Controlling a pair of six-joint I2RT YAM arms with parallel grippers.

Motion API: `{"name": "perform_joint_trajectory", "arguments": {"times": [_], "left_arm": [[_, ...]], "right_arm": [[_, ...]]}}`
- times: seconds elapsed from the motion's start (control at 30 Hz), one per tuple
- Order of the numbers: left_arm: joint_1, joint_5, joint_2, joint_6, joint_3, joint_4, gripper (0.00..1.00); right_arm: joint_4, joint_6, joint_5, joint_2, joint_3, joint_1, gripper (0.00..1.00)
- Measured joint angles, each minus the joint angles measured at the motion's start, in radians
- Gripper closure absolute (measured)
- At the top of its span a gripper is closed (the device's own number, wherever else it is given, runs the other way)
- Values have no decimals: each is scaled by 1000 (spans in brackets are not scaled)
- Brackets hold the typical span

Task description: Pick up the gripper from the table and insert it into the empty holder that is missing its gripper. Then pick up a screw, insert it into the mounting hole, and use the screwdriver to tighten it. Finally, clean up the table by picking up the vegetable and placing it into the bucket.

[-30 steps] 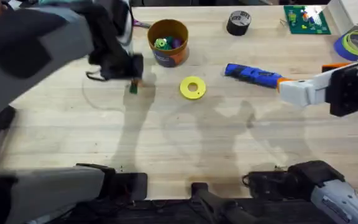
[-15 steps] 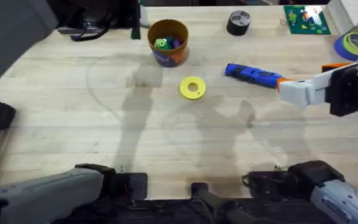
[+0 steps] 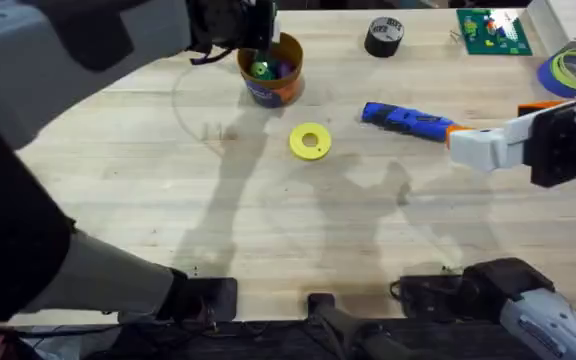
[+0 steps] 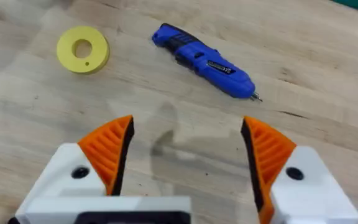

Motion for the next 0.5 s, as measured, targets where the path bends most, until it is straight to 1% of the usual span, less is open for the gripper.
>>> {"name": "perform_joint_trajectory", "arguments": {"times": [0.2, 0.27, 0.3, 0.33, 0.37, 0.4, 0.43, 0.5], "left_arm": [[-1, 0, 4, 1, 0, 2, 973], [-1, 0, 4, 5, 0, 1, 724], [-1, 0, 4, 4, 0, 1, 535], [-1, 0, 4, 4, 0, 1, 402], [-1, 0, 4, 4, 0, 1, 233], [-1, 0, 4, 3, 0, 1, 89], [-1, 0, 4, 3, 0, 1, 36], [-1, -4, 3, 3, 0, -4, 17]], "right_arm": [[0, 0, 0, 0, 0, 0, 6], [0, 0, 0, 0, 0, 0, 4], [0, 0, 0, 0, 0, 0, 5], [0, 0, 0, 0, 0, 0, 5], [0, 0, 0, 0, 0, 0, 5], [0, 0, 0, 0, 0, 0, 4], [0, 0, 0, 0, 0, 0, 5], [0, 0, 0, 0, 0, 0, 5]]}}
